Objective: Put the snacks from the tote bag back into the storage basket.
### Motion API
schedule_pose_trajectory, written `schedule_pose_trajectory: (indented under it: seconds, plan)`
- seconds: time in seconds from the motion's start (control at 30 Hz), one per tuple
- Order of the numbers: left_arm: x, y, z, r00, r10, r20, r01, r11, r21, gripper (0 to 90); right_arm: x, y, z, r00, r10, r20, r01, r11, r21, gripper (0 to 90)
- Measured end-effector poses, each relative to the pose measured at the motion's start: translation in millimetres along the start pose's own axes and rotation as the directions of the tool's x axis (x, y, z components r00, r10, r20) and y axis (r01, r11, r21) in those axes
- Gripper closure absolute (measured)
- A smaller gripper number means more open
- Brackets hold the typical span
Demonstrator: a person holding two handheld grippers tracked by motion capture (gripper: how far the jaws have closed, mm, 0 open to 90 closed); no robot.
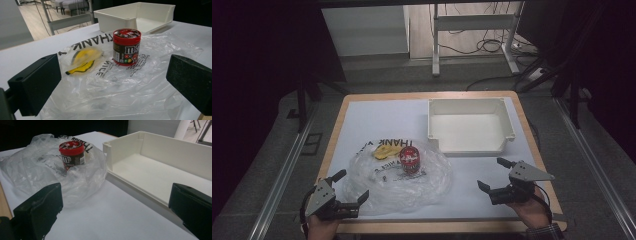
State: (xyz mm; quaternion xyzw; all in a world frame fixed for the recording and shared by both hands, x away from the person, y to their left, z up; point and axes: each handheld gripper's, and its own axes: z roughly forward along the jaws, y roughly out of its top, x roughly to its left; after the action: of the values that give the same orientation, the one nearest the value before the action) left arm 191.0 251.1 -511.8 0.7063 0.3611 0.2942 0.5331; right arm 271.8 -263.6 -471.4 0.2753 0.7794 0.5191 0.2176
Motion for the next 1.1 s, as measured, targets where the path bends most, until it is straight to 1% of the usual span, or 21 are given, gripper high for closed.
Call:
schedule_pose_trajectory:
  seconds: [0.2,0.37,0.53,0.9,1.1]
  plan:
    - [-0.4,0.1,-0.1,1.0000,0.002,0.001,-0.002,1.0000,-0.001,0.0,0.7,1.3,3.7,1.0000,-0.003,-0.006,0.003,1.0000,0.001,0.0]
    - [-0.6,0.2,-0.1,1.0000,0.003,0.002,-0.003,1.0000,-0.003,0.0,-0.1,2.0,6.6,0.9998,0.015,-0.012,-0.015,0.9999,-0.002,0.0]
    - [-0.7,0.3,-0.1,1.0000,0.004,0.003,-0.004,1.0000,-0.002,0.0,1.0,3.1,9.1,0.9997,0.013,-0.018,-0.013,0.9999,-0.002,0.0]
    - [-0.8,0.5,-0.3,1.0000,0.005,0.003,-0.005,1.0000,-0.003,0.0,4.9,6.3,18.4,0.9986,0.014,-0.051,-0.013,0.9999,0.008,0.0]
    - [-1.1,0.7,-0.2,1.0000,0.007,0.003,-0.007,1.0000,-0.001,0.0,7.3,9.2,24.5,0.9968,0.018,-0.078,-0.018,0.9998,0.012,0.0]
